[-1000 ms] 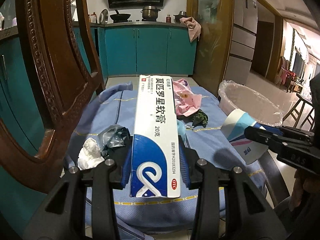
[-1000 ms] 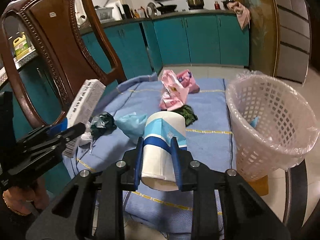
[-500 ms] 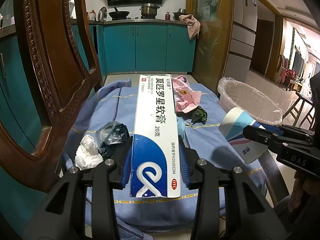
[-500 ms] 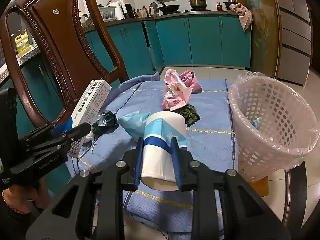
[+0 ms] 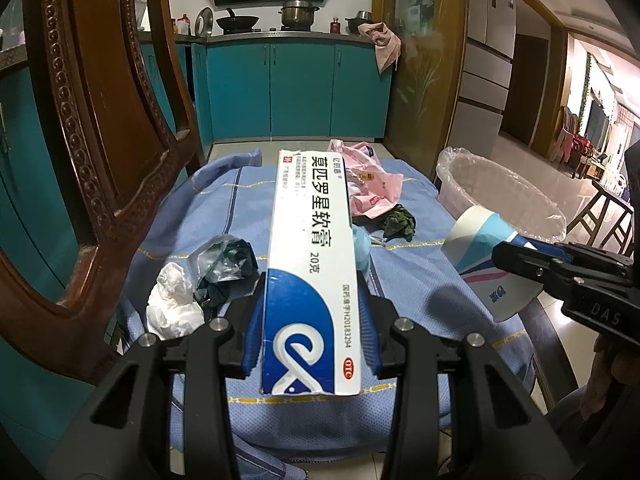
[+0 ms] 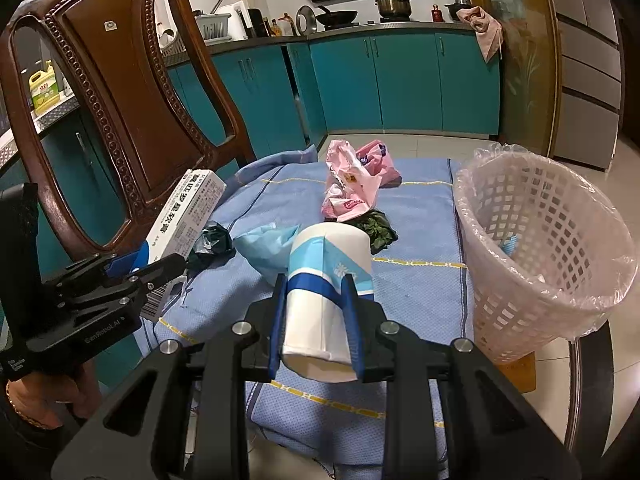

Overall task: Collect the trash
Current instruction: 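Carry the white paper cup with the right gripper into the basket and release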

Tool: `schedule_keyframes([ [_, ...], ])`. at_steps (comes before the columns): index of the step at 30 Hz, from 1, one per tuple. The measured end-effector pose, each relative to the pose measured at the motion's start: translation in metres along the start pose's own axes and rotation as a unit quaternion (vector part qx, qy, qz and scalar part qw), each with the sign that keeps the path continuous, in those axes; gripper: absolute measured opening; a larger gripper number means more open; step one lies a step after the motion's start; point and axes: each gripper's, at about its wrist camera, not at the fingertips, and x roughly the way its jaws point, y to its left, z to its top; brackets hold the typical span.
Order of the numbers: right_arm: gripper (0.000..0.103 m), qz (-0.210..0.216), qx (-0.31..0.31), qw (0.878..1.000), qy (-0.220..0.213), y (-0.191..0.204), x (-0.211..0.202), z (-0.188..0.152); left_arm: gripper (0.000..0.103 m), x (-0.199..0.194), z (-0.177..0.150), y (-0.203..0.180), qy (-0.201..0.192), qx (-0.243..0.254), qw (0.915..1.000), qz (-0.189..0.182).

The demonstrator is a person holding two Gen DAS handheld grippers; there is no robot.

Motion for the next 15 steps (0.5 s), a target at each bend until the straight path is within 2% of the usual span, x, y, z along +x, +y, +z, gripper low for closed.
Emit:
schedule_keyframes([
  [15, 0.027, 0.003, -0.003, 1.0, 0.004, 0.0, 0.0005, 0.0, 0.041, 0.0017, -0.0006, -0.0004, 0.003, 0.001, 1.0, 0.001],
])
